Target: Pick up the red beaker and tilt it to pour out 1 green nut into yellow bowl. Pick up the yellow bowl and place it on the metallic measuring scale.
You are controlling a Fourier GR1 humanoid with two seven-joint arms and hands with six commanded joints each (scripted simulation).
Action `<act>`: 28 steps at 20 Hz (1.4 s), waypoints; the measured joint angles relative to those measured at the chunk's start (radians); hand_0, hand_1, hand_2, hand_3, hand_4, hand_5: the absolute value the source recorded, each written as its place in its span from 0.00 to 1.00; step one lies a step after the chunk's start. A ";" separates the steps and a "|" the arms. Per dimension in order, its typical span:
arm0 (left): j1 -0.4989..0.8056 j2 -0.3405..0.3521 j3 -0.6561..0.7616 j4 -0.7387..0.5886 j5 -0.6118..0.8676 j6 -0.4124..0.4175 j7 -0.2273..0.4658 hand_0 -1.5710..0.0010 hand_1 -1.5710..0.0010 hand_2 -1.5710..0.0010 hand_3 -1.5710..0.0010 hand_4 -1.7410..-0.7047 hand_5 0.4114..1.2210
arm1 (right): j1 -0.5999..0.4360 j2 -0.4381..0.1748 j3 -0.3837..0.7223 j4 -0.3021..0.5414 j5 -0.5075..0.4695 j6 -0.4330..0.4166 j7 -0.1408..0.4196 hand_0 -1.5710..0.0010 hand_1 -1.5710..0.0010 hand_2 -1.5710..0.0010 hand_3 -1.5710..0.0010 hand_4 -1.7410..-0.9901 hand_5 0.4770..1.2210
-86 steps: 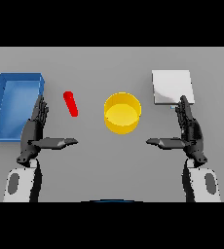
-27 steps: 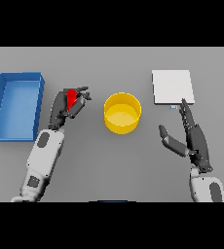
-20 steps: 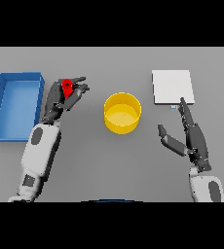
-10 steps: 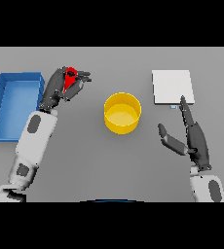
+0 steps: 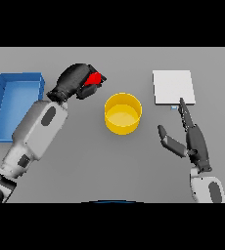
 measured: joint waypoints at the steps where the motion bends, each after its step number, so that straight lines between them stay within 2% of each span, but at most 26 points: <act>1: -0.017 0.010 -0.030 0.002 -0.039 -0.014 0.010 0.00 0.00 0.00 0.00 0.00 0.94 | 0.001 -0.003 -0.005 -0.007 -0.007 0.002 0.002 1.00 1.00 1.00 1.00 0.74 0.26; 4: -0.077 0.026 -0.126 0.024 -0.156 -0.067 0.030 0.00 0.00 0.00 0.00 0.00 0.97 | 0.010 -0.002 0.000 -0.022 -0.004 0.003 0.014 1.00 1.00 1.00 1.00 0.74 0.27; 5: -0.087 0.034 -0.155 0.031 -0.188 -0.089 0.029 0.00 0.00 0.00 0.00 0.05 0.98 | 0.021 -0.002 0.001 -0.027 -0.007 0.006 0.013 1.00 1.00 1.00 1.00 0.73 0.27; 7: -0.125 0.038 -0.206 0.059 -0.249 -0.132 0.043 0.00 0.00 0.00 0.09 0.04 0.98 | -0.003 0.013 0.000 -0.017 -0.010 -0.004 0.042 1.00 1.00 1.00 1.00 0.73 0.27; 8: -0.150 0.050 -0.234 0.065 -0.280 -0.160 0.029 0.00 0.00 0.00 0.12 0.03 0.99 | 0.008 0.009 -0.003 -0.029 -0.018 0.001 0.032 1.00 1.00 1.00 1.00 0.73 0.26; 9: -0.169 0.048 -0.260 0.078 -0.305 -0.178 0.014 0.00 0.00 0.00 0.13 0.03 0.99 | 0.002 0.012 -0.007 -0.022 -0.027 0.003 0.053 1.00 1.00 1.00 1.00 0.73 0.25; 11: -0.231 0.032 -0.307 0.130 -0.362 -0.208 0.002 0.00 0.00 0.00 0.15 0.02 0.99 | 0.002 0.028 -0.007 -0.009 -0.044 0.008 0.055 1.00 1.00 1.00 1.00 0.72 0.23; 12: -0.242 0.036 -0.326 0.151 -0.380 -0.218 -0.024 0.00 0.00 0.00 0.18 0.02 0.99 | 0.021 0.021 -0.013 -0.010 -0.054 0.017 0.038 1.00 1.00 1.00 1.00 0.71 0.22; 13: -0.260 0.025 -0.350 0.152 -0.399 -0.235 -0.033 0.00 0.00 0.00 0.14 0.02 1.00 | 0.005 0.026 -0.019 0.001 -0.059 0.013 0.052 1.00 1.00 1.00 1.00 0.70 0.21; 15: -0.295 0.026 -0.388 0.183 -0.434 -0.251 -0.079 0.00 0.00 0.00 0.09 0.02 1.00 | 0.021 0.027 -0.012 -0.022 -0.051 0.007 0.019 1.00 1.00 1.00 1.00 0.69 0.19; 18: -0.344 0.020 -0.446 0.200 -0.487 -0.275 -0.132 0.00 0.00 0.00 0.05 0.01 1.00 | 0.011 0.032 -0.008 -0.004 -0.021 -0.016 0.023 1.00 1.00 1.00 1.00 0.70 0.15; 23: -0.406 0.031 -0.555 0.233 -0.598 -0.267 -0.203 0.00 0.00 0.00 0.02 0.00 1.00 | 0.015 0.038 -0.001 -0.024 0.011 -0.044 0.017 1.00 1.00 1.00 1.00 0.77 0.12; 28: -0.448 0.023 -0.651 0.262 -0.696 -0.248 -0.246 0.00 0.00 0.00 0.00 0.00 1.00 | 0.000 0.038 -0.014 0.008 -0.022 -0.024 0.008 1.00 1.00 1.00 1.00 0.81 0.12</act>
